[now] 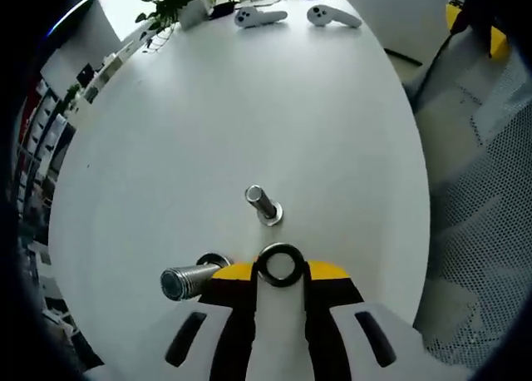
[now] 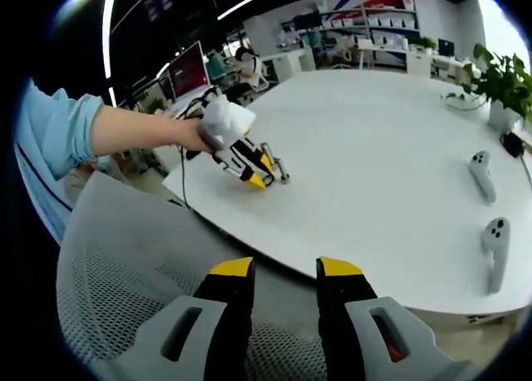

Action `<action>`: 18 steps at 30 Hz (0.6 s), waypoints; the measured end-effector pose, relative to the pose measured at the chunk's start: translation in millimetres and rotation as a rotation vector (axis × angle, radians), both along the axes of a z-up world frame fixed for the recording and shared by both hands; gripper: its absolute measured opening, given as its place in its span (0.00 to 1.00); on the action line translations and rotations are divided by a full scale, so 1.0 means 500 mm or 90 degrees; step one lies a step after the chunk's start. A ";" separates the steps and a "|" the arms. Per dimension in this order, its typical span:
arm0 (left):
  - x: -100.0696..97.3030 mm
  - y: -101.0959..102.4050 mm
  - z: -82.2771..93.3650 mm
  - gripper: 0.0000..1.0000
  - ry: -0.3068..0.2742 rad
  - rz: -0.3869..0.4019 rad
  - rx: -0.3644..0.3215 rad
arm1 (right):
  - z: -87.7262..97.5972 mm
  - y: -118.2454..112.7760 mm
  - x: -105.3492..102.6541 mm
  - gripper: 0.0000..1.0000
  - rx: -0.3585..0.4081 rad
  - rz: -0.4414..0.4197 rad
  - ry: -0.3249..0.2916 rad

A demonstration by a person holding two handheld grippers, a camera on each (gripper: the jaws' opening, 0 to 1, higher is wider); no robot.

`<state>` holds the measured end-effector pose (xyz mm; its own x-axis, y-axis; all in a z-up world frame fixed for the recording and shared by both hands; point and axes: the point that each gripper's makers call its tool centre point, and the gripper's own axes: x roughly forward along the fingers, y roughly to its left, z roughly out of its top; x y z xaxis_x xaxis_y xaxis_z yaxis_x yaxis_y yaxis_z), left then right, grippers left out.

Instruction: Place the washer onto the threaded stud by aligning its center hole with the stud, sliding it down to the base, and recovering from edge contact or off-axis alignment until the washer reaches the visible bottom stop.

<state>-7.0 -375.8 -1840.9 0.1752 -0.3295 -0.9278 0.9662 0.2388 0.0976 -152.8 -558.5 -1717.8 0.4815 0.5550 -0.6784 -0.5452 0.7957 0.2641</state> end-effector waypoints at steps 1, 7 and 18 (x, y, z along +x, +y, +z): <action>-0.002 0.000 0.004 0.19 0.004 0.007 -0.005 | 0.000 0.000 0.000 0.31 0.000 0.000 0.000; 0.001 0.008 0.026 0.19 -0.006 0.013 -0.018 | 0.000 0.000 0.000 0.31 -0.001 0.003 0.000; 0.010 0.031 0.095 0.19 -0.044 0.009 -0.023 | -0.001 0.001 -0.001 0.31 -0.002 0.005 0.002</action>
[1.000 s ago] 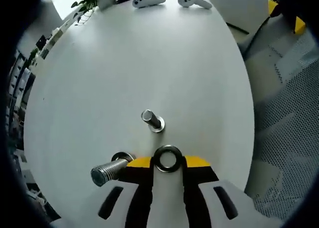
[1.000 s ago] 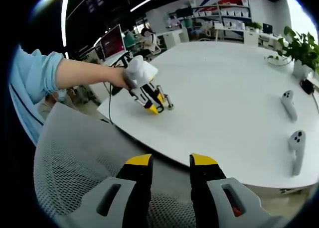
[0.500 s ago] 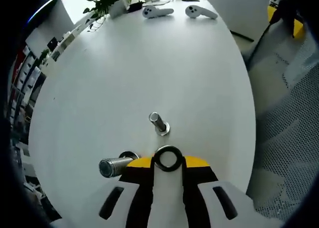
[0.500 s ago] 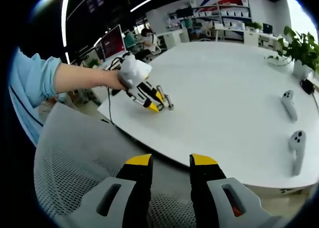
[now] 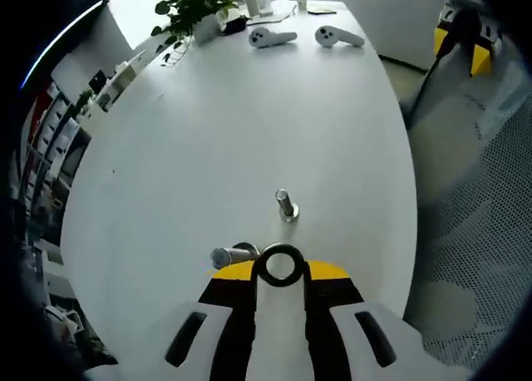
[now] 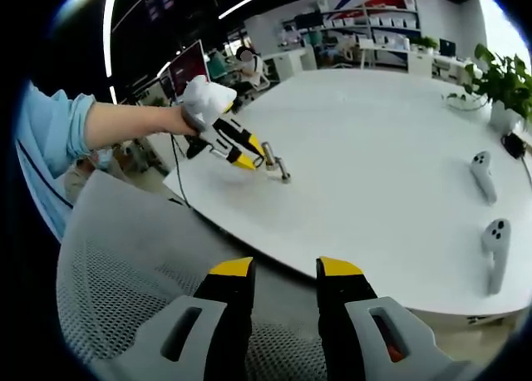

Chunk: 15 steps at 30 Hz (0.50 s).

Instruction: Place the washer onto the threaded stud by aligning its center hole with the stud, sliding it down to the base, and recovering from edge contact or off-axis alignment until the washer reaches the visible bottom stop.

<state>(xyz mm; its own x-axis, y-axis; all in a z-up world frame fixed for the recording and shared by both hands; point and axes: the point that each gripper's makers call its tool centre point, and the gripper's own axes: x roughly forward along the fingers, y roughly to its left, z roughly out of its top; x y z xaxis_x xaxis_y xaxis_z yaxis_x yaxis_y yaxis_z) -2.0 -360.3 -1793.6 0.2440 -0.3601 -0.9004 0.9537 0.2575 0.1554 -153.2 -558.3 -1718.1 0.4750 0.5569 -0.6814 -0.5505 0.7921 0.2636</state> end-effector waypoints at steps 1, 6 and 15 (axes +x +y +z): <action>0.004 0.002 0.007 0.19 -0.005 -0.002 0.001 | 0.000 0.000 0.000 0.31 0.000 0.000 0.000; 0.018 -0.003 0.046 0.19 -0.025 0.002 -0.007 | 0.000 0.000 0.000 0.31 -0.001 0.001 0.001; 0.044 0.006 0.050 0.19 -0.041 -0.003 0.015 | -0.001 0.001 -0.001 0.31 -0.001 0.001 0.001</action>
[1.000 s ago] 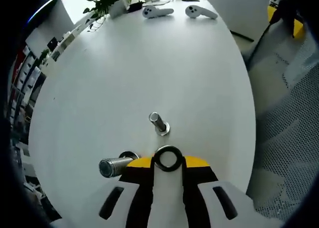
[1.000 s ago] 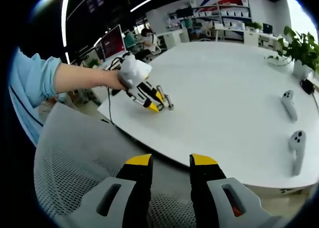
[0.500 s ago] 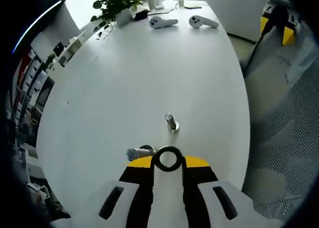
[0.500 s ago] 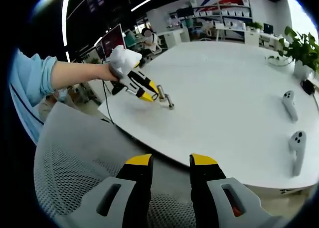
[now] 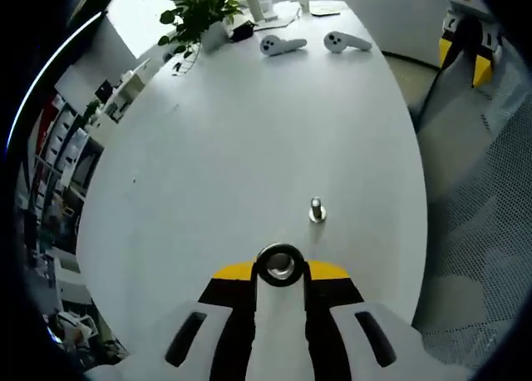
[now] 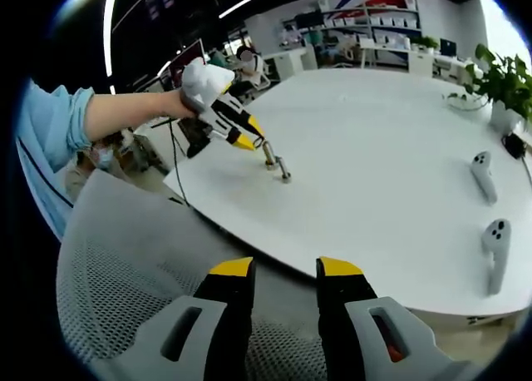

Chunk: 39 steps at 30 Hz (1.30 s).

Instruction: Place the washer onto the threaded stud by aligning its center hole with the stud, sliding it down to the base, and recovering from edge contact or off-axis alignment until the washer reaches the visible bottom stop.

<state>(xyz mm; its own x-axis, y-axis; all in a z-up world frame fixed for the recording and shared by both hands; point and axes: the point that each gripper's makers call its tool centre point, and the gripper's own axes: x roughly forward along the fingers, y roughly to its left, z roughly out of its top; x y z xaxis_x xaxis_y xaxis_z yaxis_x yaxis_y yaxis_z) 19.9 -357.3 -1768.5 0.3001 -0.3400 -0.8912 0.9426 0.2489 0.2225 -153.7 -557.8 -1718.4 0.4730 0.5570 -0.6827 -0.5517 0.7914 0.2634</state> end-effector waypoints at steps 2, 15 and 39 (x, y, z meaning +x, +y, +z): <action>0.005 0.001 -0.003 0.19 -0.006 -0.008 0.008 | 0.000 0.000 0.000 0.31 0.001 -0.001 0.000; 0.026 -0.002 -0.027 0.19 0.012 -0.012 0.036 | -0.004 0.000 -0.002 0.31 -0.006 0.002 0.007; 0.041 -0.003 -0.143 0.19 0.094 -0.063 0.166 | -0.001 0.000 0.000 0.31 0.000 0.000 0.001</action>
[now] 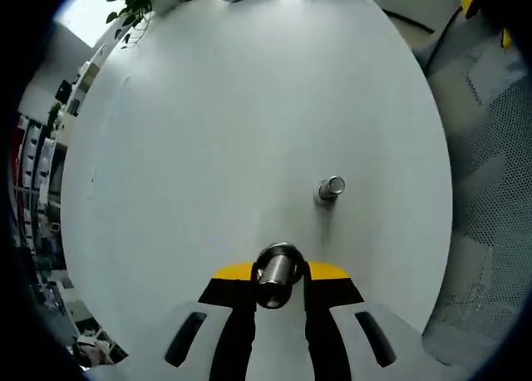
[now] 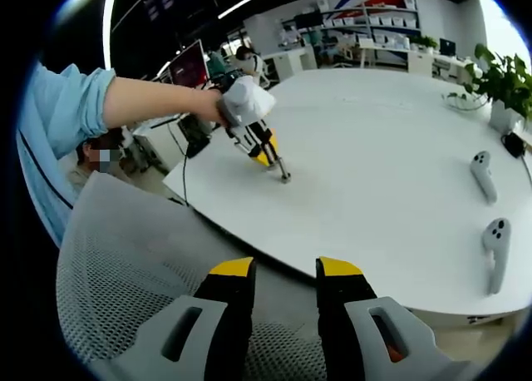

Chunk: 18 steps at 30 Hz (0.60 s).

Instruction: Place the washer onto the threaded stud by aligning its center hole with the stud, sliding it down to the base, and recovering from edge contact or off-axis alignment until the washer reaches the visible bottom stop.

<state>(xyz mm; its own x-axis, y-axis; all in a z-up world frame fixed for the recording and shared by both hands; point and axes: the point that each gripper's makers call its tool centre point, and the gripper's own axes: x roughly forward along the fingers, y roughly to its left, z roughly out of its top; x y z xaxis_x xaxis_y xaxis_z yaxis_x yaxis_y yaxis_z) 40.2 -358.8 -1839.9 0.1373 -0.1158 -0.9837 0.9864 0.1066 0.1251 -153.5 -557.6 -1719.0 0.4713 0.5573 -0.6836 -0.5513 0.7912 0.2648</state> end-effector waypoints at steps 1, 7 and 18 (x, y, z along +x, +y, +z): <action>0.001 -0.002 0.002 0.19 0.006 0.005 -0.001 | 0.000 0.000 0.000 0.31 0.000 0.001 0.000; -0.005 0.009 0.003 0.24 0.027 0.040 -0.010 | 0.000 0.002 -0.001 0.31 0.000 0.005 0.001; -0.052 0.035 0.127 0.44 -0.008 0.167 -0.162 | 0.008 0.010 0.001 0.30 0.008 0.019 -0.016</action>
